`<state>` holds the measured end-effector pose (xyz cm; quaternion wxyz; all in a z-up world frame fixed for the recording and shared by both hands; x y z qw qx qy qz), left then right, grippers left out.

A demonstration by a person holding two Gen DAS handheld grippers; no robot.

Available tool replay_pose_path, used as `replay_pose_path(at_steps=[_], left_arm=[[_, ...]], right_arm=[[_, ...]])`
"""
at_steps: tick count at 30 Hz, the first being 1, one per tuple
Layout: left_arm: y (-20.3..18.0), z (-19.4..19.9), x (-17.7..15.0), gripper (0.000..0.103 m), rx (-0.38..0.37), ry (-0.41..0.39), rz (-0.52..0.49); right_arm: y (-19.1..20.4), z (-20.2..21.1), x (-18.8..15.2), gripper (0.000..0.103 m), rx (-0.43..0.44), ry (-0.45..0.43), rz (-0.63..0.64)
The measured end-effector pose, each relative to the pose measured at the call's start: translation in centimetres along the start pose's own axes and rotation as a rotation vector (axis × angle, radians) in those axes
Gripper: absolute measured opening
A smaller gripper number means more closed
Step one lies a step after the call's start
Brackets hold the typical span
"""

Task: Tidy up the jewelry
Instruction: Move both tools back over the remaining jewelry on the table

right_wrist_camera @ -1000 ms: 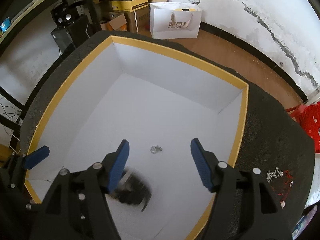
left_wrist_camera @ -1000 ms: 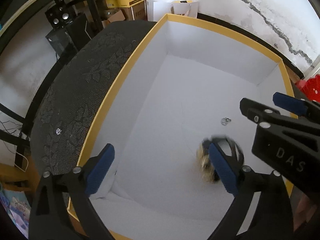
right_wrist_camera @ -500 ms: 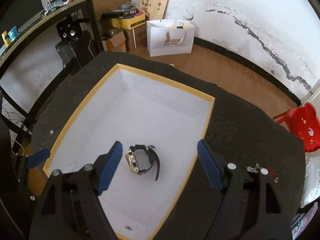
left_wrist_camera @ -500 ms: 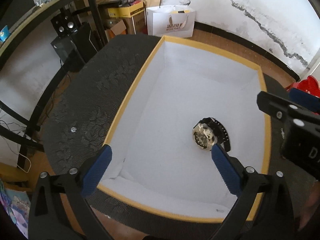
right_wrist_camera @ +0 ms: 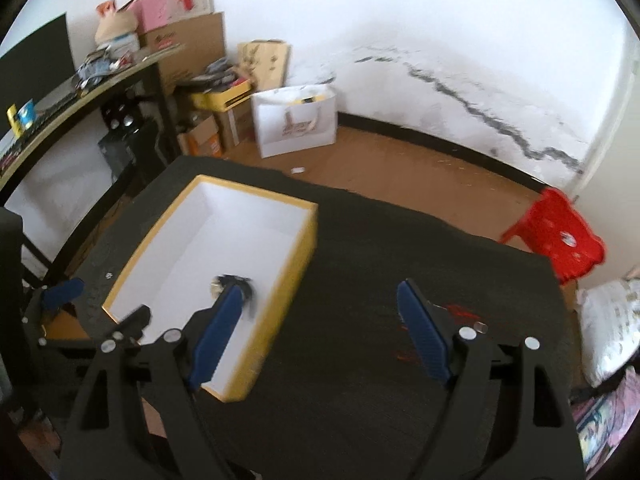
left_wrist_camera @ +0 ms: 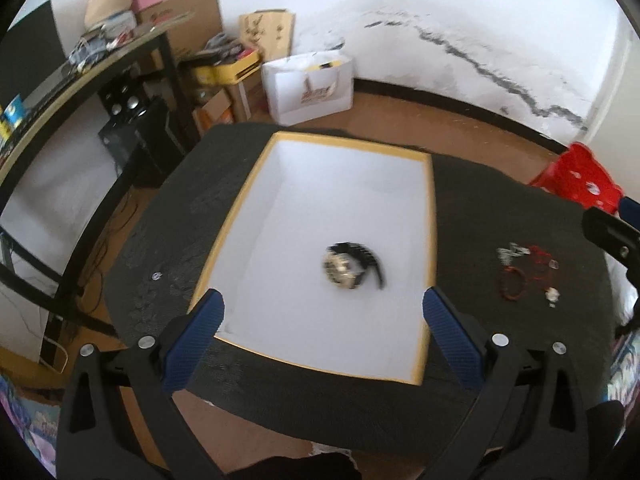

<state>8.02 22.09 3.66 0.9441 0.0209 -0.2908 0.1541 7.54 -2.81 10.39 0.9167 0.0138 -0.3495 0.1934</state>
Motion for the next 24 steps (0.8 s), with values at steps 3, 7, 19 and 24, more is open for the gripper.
replay_pose_path(at_steps=[3, 7, 19, 24], left_arm=[[-2.8, 1.5, -1.1, 0.097, -0.039, -0.016, -0.034], [-6.7, 2.5, -2.8, 0.097, -0.094, -0.026, -0.074], [-14.4, 1.2, -7.6, 0.097, -0.156, 0.007, -0.165], [-17.0, -0.1, -8.4, 0.097, -0.162, 0.021, -0.206]], right_arm=[[-4.6, 2.7, -2.7, 0.078, -0.043, -0.015, -0.046], [-9.5, 4.9, -6.2, 0.081, -0.091, -0.027, -0.1], [-18.9, 4.6, -15.7, 0.081, -0.142, 0.02, -0.224], [-20.7, 2.2, -17.2, 0.081, -0.132, 0.056, -0.268]])
Point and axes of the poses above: each gripper's, at about its wrist camera, not at the fingertips, and z roughly against the way its jaws point, y to its left, x to its top, the point moved 3 cm from there along -z, roughly the way its jaws point, and after that the axes turned 8 degrees about z, right-handed, at the moved point
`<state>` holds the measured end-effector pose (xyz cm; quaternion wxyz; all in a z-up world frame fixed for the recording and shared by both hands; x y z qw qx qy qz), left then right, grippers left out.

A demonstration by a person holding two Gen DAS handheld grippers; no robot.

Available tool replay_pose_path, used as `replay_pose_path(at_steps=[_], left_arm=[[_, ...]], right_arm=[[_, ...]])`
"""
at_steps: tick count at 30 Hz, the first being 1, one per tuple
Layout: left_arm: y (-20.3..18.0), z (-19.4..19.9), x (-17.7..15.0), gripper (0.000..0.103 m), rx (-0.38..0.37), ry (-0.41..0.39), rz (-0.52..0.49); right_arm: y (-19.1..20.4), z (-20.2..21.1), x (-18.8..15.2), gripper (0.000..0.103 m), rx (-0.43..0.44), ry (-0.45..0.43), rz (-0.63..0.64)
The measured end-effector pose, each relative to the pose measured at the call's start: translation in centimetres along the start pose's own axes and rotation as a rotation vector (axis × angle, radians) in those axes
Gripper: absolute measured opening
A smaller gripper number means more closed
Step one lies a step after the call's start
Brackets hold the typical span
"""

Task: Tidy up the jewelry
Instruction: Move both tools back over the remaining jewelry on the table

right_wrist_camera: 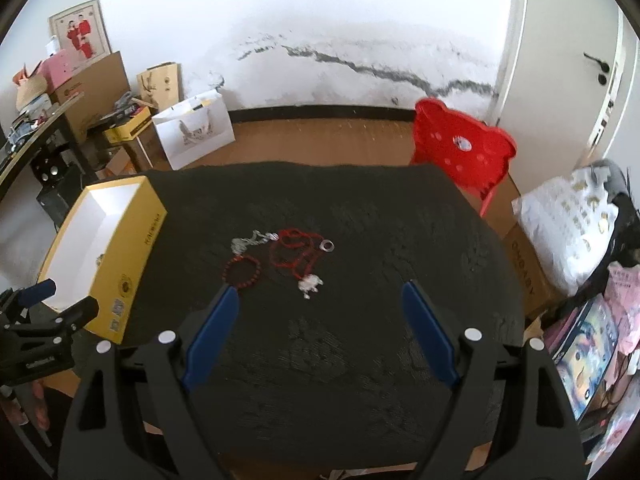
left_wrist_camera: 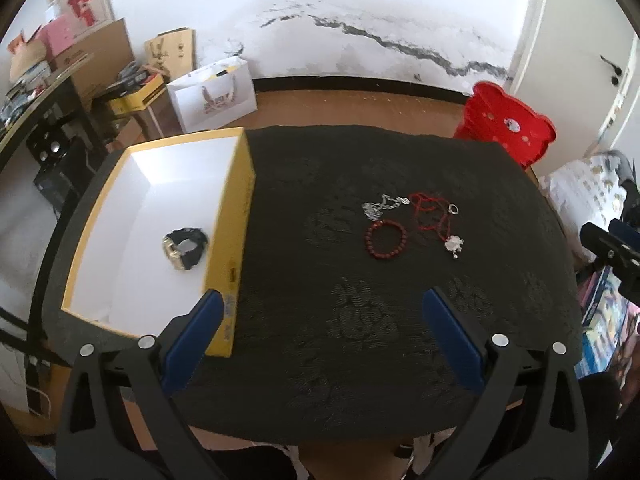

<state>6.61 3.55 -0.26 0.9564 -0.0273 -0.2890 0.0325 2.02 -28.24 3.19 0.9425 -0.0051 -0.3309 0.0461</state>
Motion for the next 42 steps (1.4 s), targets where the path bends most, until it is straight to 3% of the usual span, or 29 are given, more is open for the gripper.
replay_pose_path(at_steps=[15, 24, 42], left_arm=[[-5.7, -10.1, 0.8, 0.097, -0.021, 0.084, -0.062], [-7.3, -14.6, 1.1, 0.097, -0.011, 0.123, -0.092], [-9.2, -22.3, 1.3, 0.097, -0.013, 0.154, -0.066]], right_arm=[[-1.9, -8.7, 0.2, 0.081, 0.009, 0.069, -0.019], [-1.5, -14.7, 0.2, 0.081, 0.037, 0.117, 0.01], [-1.7, -20.4, -0.5, 0.081, 0.023, 0.167, 0.01]])
Point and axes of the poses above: each gripper's, at about its wrist camera, not at the fingertips, and z roughly against the way its jaws point, y to its left, x to its top, the point moved 3 cm from there along -z, roughly the way its jaws point, and after that the axes turned 8 degrees about z, right-handed, at the moved point
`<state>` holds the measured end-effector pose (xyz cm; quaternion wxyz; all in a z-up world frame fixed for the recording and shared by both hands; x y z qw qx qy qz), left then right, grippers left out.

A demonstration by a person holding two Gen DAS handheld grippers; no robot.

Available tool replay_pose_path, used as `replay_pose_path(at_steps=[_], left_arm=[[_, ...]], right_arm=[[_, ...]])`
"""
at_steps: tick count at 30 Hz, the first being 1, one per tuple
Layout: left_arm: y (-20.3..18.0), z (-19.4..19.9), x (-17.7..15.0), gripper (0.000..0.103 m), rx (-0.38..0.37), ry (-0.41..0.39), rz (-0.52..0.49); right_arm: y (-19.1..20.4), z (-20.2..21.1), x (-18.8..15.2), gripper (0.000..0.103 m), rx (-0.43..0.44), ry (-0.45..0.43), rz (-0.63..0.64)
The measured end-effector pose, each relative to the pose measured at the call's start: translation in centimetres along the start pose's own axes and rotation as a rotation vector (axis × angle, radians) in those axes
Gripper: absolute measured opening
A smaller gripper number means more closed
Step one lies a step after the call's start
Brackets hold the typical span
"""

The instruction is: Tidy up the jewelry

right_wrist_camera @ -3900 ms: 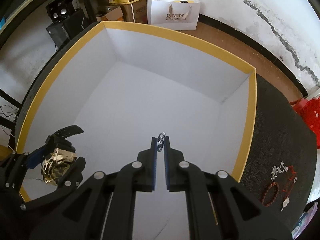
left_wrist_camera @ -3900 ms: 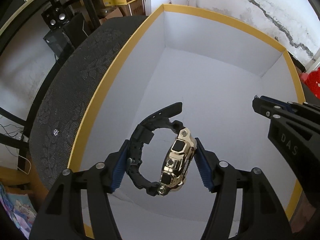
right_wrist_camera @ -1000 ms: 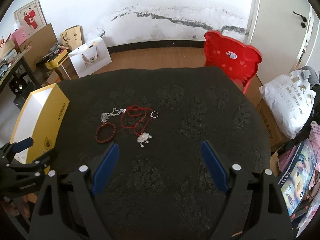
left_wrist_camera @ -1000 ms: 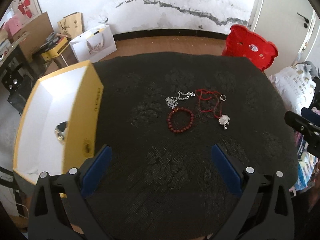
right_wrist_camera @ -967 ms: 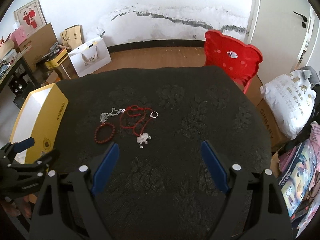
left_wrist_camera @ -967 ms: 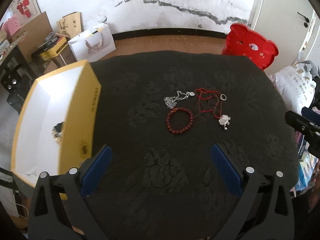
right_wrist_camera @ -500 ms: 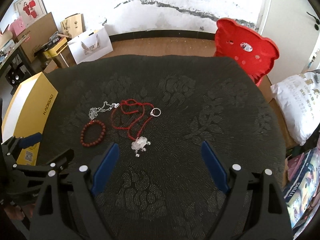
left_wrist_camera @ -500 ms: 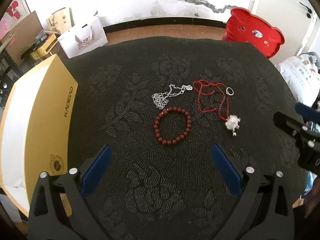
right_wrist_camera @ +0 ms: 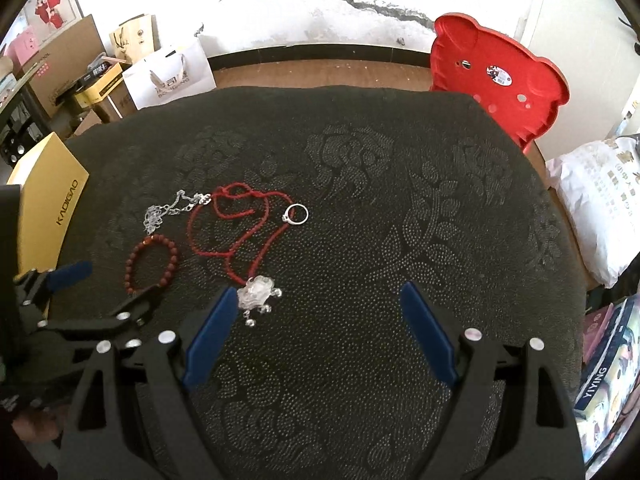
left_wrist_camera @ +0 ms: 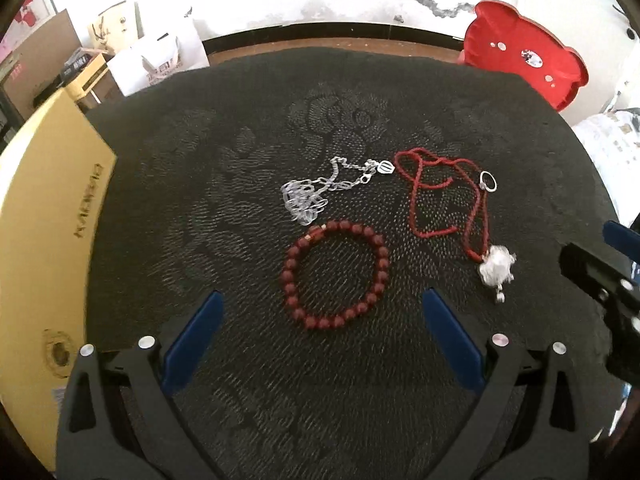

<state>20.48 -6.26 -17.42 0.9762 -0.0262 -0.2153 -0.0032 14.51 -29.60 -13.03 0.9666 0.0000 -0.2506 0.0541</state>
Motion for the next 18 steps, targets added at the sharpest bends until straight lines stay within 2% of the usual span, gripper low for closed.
replay_pose_path(at_steps=[4, 12, 15, 17, 18], left_arm=[[-0.3, -2.0, -0.1, 0.097, 0.017, 0.007, 0.0], [-0.3, -2.1, -0.2, 0.096, 0.01, -0.067, -0.002], [-0.7, -1.7, -0.3, 0.081, 0.0, -0.077, -0.02], [-1.1, -1.4, -0.3, 0.063, -0.006, -0.074, -0.034], [-1.1, -1.1, -0.3, 0.06, -0.007, -0.071, -0.034]], right_arm=[[0.0, -0.6, 0.2, 0.081, 0.005, 0.001, 0.004], [0.0, -1.1, 0.2, 0.081, 0.006, 0.004, 0.015], [0.1, -1.0, 0.2, 0.081, 0.007, 0.003, 0.018], [0.1, -1.1, 0.2, 0.081, 0.008, 0.004, 0.019], [0.2, -1.1, 0.1, 0.081, 0.007, 0.005, 0.02]])
Point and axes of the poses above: each gripper's, at about its wrist camera, not at the fingertips, and z roughly against the way its jaws point, y to its left, x to its top, the point moved 3 cm from there along -z, roughly the way its jaws point, and after that the axes turned 8 degrees about z, right-handed, at the moved point
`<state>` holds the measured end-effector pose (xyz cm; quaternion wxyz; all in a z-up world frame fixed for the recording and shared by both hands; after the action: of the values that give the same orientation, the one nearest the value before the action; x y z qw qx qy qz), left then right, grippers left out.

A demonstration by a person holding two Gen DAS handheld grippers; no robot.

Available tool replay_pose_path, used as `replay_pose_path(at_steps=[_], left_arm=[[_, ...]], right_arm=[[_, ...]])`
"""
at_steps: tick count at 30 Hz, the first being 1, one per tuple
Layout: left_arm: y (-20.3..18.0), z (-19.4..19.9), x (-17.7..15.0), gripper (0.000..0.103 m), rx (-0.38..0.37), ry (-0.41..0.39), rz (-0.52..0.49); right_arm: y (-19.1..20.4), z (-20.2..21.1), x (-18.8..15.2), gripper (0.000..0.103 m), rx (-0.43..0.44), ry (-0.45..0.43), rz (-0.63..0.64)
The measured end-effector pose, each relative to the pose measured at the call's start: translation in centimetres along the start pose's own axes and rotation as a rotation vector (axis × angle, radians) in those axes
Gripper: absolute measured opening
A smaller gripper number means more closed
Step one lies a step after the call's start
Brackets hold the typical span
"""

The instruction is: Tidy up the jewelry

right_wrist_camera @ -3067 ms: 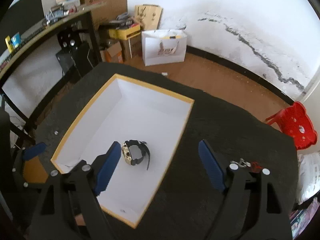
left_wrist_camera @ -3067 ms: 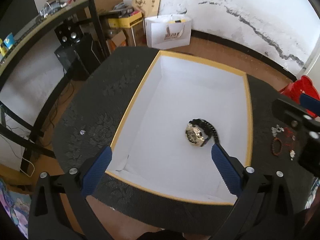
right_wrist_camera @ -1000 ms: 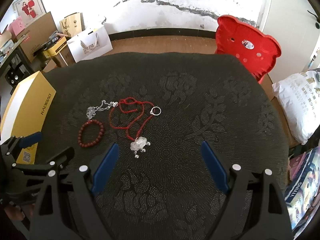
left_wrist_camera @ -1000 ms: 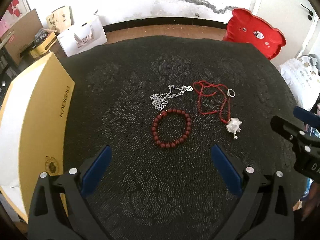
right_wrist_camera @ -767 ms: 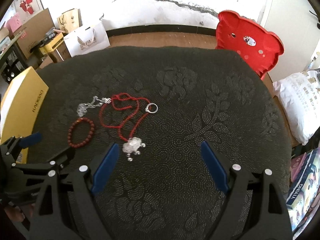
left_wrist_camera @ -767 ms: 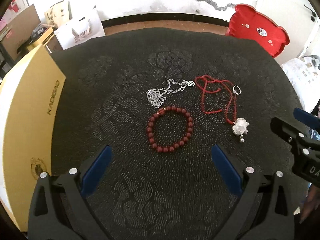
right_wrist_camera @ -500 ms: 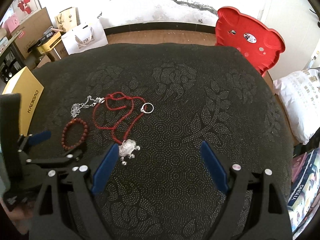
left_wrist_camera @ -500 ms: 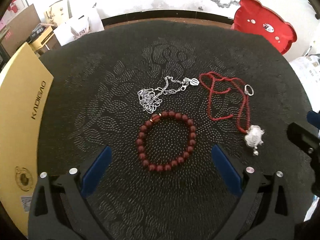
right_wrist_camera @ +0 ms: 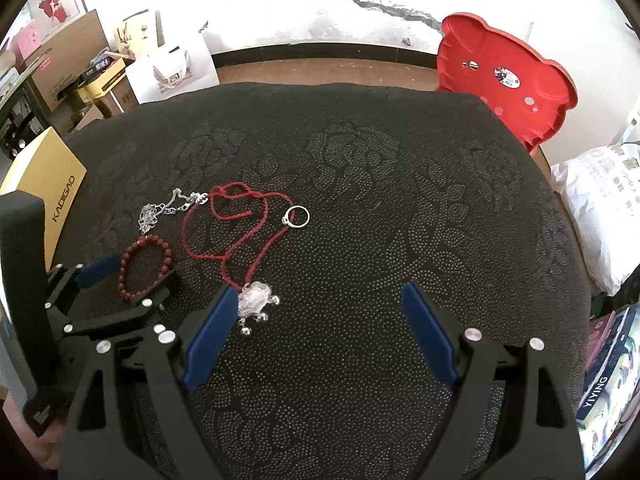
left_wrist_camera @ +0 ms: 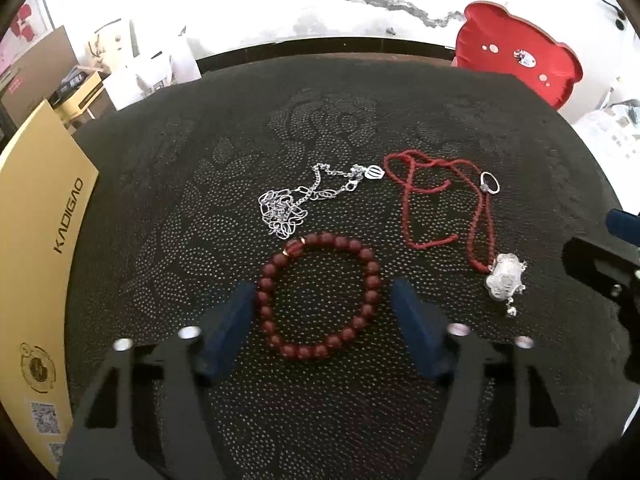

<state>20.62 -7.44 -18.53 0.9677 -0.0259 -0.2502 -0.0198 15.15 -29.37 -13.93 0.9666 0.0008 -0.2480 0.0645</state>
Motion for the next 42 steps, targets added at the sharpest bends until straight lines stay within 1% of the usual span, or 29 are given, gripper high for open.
replay_pose_path(at_steps=[2, 3, 4, 5, 7, 10, 14, 16, 20, 21, 22, 24, 28, 30, 32, 34, 35, 36, 37, 38, 40, 42], left_arm=[[0.1, 0.3, 0.0, 0.042, 0.007, 0.0, -0.006], [0.3, 0.4, 0.0, 0.036, 0.008, 0.0, -0.007], [0.5, 0.5, 0.0, 0.022, 0.018, 0.001, -0.003], [0.8, 0.5, 0.1, 0.015, 0.026, 0.003, 0.003], [1.1, 0.5, 0.2, 0.015, 0.018, 0.007, 0.002], [1.6, 0.9, 0.0, 0.015, 0.024, 0.016, -0.001], [3.2, 2.8, 0.2, 0.015, 0.031, -0.001, 0.024], [4.2, 3.9, 0.3, 0.0, 0.039, -0.017, 0.026], [5.9, 5.0, 0.4, 0.0, 0.034, -0.033, 0.04], [6.2, 5.1, 0.4, 0.0, 0.026, -0.032, 0.049], [6.5, 4.9, 0.3, 0.0, 0.004, -0.012, 0.063], [7.2, 4.7, 0.1, 0.0, -0.033, 0.022, 0.09], [8.5, 5.2, 0.3, 0.0, -0.048, 0.007, 0.11], [8.9, 5.6, 0.5, 0.0, -0.066, -0.006, 0.105], [8.7, 5.3, 0.4, 0.001, -0.053, -0.007, 0.071], [8.4, 4.5, 0.4, 0.002, -0.042, 0.006, 0.073], [8.2, 3.9, 0.4, 0.008, -0.033, 0.018, 0.075], [7.7, 3.3, 0.3, 0.017, -0.032, 0.03, 0.081], [7.3, 2.9, 0.3, 0.058, -0.04, 0.036, 0.082], [7.0, 2.7, 0.3, 0.094, -0.04, 0.027, 0.089], [6.7, 2.6, 0.4, 0.094, -0.021, -0.01, 0.092], [6.5, 1.8, 0.3, 0.094, 0.001, 0.013, 0.084]], right_arm=[[0.0, -0.1, 0.0, 0.081, 0.0, 0.001, 0.003], [0.1, -0.1, 0.0, 0.081, -0.001, 0.002, 0.006], [0.2, -0.1, 0.0, 0.081, -0.003, 0.002, 0.007], [0.2, -0.1, 0.0, 0.081, -0.002, 0.003, 0.008], [0.5, -0.3, 0.0, 0.081, 0.003, 0.006, 0.011], [1.1, -0.6, 0.0, 0.081, 0.008, 0.011, 0.023], [2.8, -1.5, 0.0, 0.081, 0.022, 0.026, 0.059], [3.7, -2.3, -0.2, 0.081, 0.027, 0.039, 0.082], [4.7, -4.2, -0.6, 0.081, 0.018, 0.071, 0.1], [4.8, -4.5, -0.7, 0.081, 0.015, 0.077, 0.097], [4.8, -5.0, -0.9, 0.081, 0.016, 0.085, 0.089], [4.7, -5.0, -0.9, 0.081, 0.017, 0.073, 0.077], [4.8, -5.1, -1.0, 0.081, 0.023, 0.059, 0.079], [4.7, -5.0, -1.0, 0.081, 0.021, 0.053, 0.082], [4.8, -5.0, -1.1, 0.082, 0.021, 0.05, 0.085], [4.7, -5.0, -1.1, 0.082, 0.023, 0.049, 0.088], [4.8, -5.0, -1.1, 0.082, 0.025, 0.049, 0.092], [4.9, -4.9, -1.2, 0.083, 0.029, 0.05, 0.091], [4.9, -4.9, -1.2, 0.083, 0.03, 0.049, 0.094], [4.7, -5.0, -1.1, 0.083, 0.032, 0.048, 0.096], [4.7, -5.0, -1.1, 0.084, 0.037, 0.046, 0.103], [4.6, -5.0, -1.2, 0.084, 0.041, 0.045, 0.108]])
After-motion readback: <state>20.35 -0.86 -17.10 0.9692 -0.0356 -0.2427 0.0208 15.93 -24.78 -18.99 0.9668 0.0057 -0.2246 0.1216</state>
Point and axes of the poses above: each gripper's, at about its wrist camera, not at the fingertips, and z roughly against the way its jaws point, y to its left, x to its top, the point moved 3 cm from there along -z, roughly the way its jaws point, and after that the axes turned 8 degrees about z, right-handed, at the moved point
